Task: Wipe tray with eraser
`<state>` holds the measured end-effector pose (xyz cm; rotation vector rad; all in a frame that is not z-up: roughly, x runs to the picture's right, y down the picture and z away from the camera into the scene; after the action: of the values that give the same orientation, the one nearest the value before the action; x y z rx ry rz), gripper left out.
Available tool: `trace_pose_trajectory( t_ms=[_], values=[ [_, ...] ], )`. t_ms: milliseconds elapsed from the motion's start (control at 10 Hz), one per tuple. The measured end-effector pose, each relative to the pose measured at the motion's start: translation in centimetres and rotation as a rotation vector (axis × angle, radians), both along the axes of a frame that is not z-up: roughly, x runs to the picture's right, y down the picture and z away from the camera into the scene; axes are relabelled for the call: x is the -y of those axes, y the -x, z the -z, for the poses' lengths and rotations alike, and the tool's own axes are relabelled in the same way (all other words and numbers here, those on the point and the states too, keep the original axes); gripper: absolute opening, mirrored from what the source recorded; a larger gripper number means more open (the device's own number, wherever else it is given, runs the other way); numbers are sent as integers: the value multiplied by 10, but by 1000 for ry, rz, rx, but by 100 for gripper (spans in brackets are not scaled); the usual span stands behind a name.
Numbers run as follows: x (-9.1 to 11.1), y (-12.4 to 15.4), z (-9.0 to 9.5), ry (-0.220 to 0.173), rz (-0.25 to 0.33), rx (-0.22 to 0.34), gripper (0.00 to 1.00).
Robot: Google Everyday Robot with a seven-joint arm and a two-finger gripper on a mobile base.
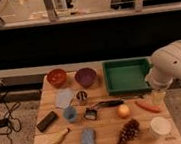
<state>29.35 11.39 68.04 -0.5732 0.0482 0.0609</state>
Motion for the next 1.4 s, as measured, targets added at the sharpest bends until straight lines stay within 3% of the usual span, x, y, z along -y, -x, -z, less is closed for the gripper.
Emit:
trace_pose_trajectory(
  t_ms=[400, 600, 1000, 1200, 1400],
  values=[
    [1, 0, 1, 5, -12, 2, 80],
    [0, 11, 4, 38, -77, 40, 80],
    [-13, 35, 9, 98, -104, 111, 80],
    [-32, 56, 16, 132, -104, 173, 80],
    [-49, 83, 26, 127, -103, 318, 80]
  ],
)
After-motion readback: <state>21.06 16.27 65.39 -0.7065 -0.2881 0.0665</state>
